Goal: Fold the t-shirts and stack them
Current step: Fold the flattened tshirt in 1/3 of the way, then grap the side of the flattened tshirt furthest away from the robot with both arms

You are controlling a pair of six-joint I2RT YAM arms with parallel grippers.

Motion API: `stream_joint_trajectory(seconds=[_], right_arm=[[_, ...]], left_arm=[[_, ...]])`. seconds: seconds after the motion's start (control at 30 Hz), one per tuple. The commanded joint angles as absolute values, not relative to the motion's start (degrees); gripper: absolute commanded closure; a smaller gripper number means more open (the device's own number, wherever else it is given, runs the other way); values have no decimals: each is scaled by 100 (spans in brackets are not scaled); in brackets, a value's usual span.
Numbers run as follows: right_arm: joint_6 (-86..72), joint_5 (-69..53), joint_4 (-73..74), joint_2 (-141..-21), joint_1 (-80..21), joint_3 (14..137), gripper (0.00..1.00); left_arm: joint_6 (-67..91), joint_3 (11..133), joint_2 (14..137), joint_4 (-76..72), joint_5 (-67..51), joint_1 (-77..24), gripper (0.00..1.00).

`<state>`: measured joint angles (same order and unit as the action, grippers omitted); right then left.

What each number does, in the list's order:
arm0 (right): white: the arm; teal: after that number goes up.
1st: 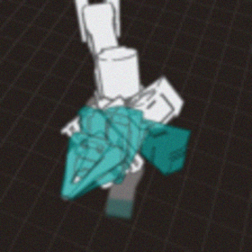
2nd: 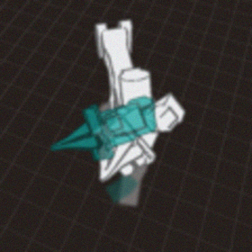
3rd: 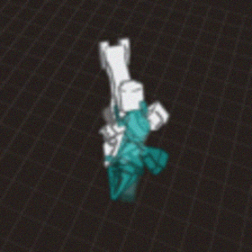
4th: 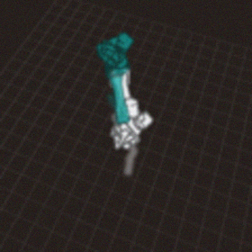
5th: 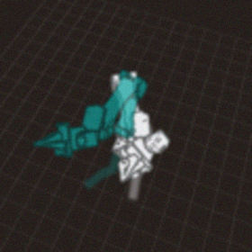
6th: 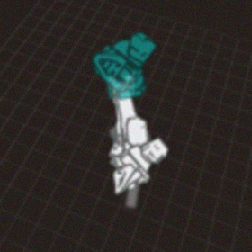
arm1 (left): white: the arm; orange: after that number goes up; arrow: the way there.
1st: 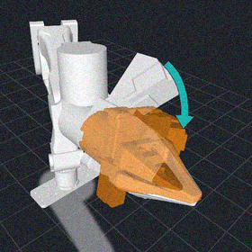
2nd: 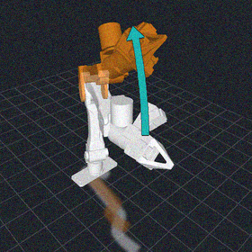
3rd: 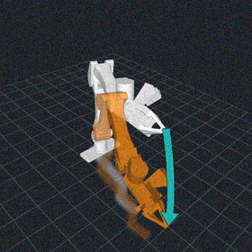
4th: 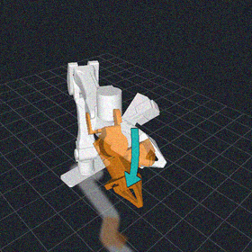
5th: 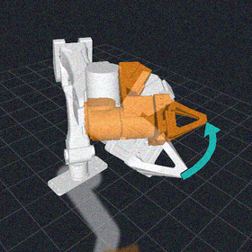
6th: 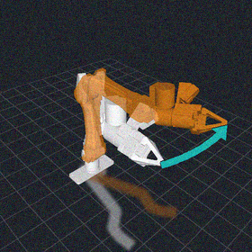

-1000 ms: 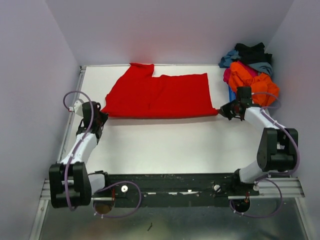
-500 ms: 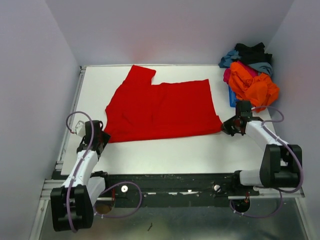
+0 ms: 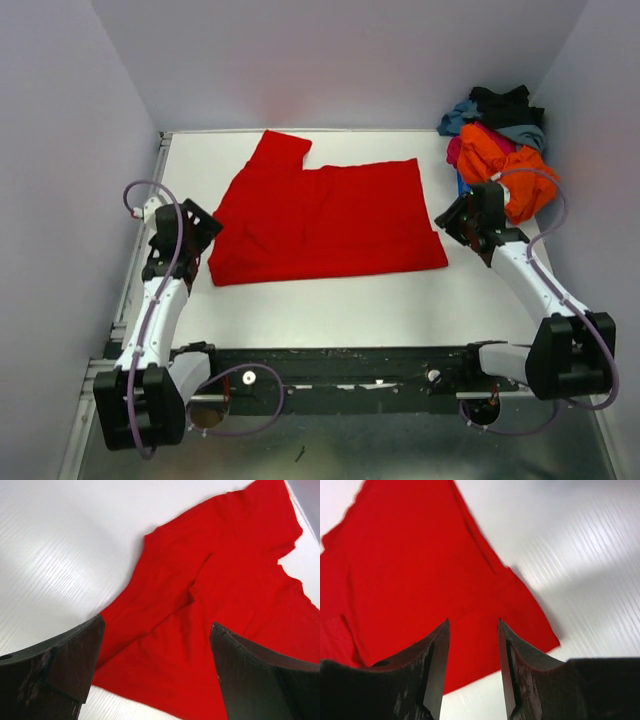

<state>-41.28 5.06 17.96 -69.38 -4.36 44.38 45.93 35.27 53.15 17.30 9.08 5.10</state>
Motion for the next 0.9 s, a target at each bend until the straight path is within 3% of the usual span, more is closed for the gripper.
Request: stream_joint_trajectory(seconds=[0.0,0.33,0.87], right_arm=[[-3226,394,950,-7443,-615,5193,50],[-2927,378,1001,-9455,-694,7477,53],[-2435,677,2047,-11873,-694,10307,53]], left_arm=[[3990,3797,6072,548,325,308,1],[3920,6097,9260,-263,158,18,4],[3647,10729,12804,905,9,-395,4]])
